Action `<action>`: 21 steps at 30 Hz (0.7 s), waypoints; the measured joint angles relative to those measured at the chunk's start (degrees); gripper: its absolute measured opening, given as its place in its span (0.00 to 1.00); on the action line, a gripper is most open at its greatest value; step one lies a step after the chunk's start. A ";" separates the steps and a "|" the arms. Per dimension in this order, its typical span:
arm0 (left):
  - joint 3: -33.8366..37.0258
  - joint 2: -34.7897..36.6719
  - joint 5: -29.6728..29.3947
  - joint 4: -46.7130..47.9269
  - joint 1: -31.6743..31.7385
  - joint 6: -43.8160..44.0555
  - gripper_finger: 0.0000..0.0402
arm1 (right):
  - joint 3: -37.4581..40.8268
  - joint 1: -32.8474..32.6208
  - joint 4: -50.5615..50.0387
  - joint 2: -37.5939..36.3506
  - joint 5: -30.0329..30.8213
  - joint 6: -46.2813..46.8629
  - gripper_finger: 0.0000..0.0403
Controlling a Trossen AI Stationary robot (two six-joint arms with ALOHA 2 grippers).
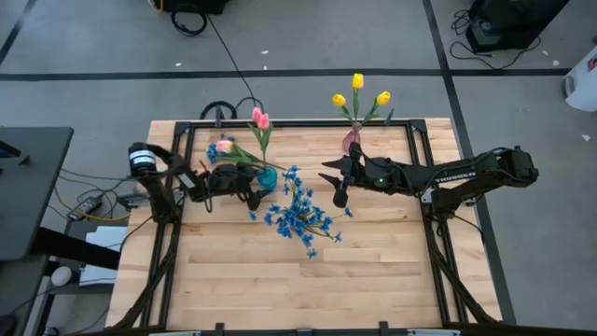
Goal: Sort flowers into vase by color
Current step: Move the blue vase to the middle top of the table
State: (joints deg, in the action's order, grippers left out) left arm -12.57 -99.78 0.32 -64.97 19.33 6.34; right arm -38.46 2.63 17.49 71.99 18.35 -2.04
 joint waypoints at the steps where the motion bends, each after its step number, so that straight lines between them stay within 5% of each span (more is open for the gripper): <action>1: -0.66 -0.71 0.67 0.00 0.00 0.03 0.93 | 0.00 0.00 -0.04 0.00 0.00 0.32 0.41; 7: -3.79 -4.10 3.66 -0.09 0.00 -0.12 0.90 | 0.00 0.00 -0.40 0.00 -0.38 1.39 0.41; 15: -4.20 -4.82 3.65 -0.60 0.00 -0.25 0.71 | 0.00 0.00 -0.87 0.00 -0.13 1.85 0.41; 21: -4.18 -4.86 3.67 -1.51 0.00 -0.10 0.71 | 0.00 0.00 -1.61 0.00 0.16 2.36 0.41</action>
State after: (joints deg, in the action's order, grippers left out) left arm -16.75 -104.64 3.99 -66.48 19.33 6.24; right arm -38.45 2.63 15.88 71.99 18.51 0.32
